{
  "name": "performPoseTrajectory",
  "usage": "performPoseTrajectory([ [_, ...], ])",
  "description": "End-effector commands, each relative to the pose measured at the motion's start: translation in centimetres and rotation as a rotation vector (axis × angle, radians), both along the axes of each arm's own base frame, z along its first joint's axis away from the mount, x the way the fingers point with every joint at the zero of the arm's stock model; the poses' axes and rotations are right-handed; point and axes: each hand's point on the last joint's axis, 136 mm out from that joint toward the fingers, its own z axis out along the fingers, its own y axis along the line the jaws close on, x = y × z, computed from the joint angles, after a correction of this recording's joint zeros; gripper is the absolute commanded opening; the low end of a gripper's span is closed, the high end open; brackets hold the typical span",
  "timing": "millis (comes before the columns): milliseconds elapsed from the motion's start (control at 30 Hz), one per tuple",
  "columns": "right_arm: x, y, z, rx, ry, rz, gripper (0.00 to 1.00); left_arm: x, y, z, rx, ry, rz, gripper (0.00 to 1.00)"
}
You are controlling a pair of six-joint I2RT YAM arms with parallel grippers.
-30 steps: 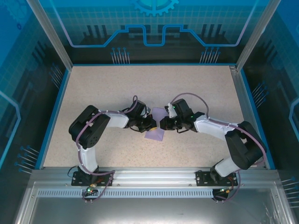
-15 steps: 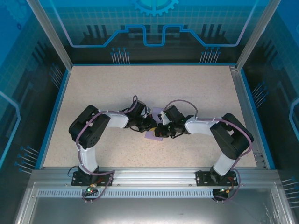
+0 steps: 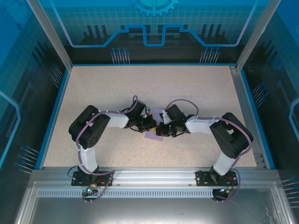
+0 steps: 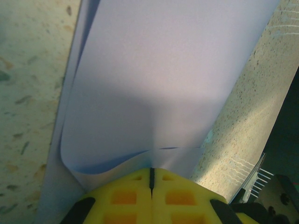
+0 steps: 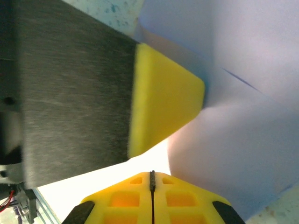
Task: Fold a paper plane with a square sheet of paper (pick it up from the middle)
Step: Fold the triangle a second time at the center of the table.
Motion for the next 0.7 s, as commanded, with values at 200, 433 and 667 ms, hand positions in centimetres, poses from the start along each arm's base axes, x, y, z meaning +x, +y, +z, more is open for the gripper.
performPoseTrajectory([
  [200,-1.3,-1.7,-2.2,-0.046,0.068,-0.013,0.07,-1.9,1.4,-2.7,0.091,0.07,-0.012,0.0],
  [433,-2.0,-1.9,-1.4,-0.036,0.063,0.021,0.1,-1.9,1.5,-3.0,0.098,0.078,-0.009,0.0],
  [667,-3.0,-2.5,-1.4,-0.052,0.08,0.033,0.11,-2.0,1.6,-3.1,0.104,0.081,-0.008,0.0],
])
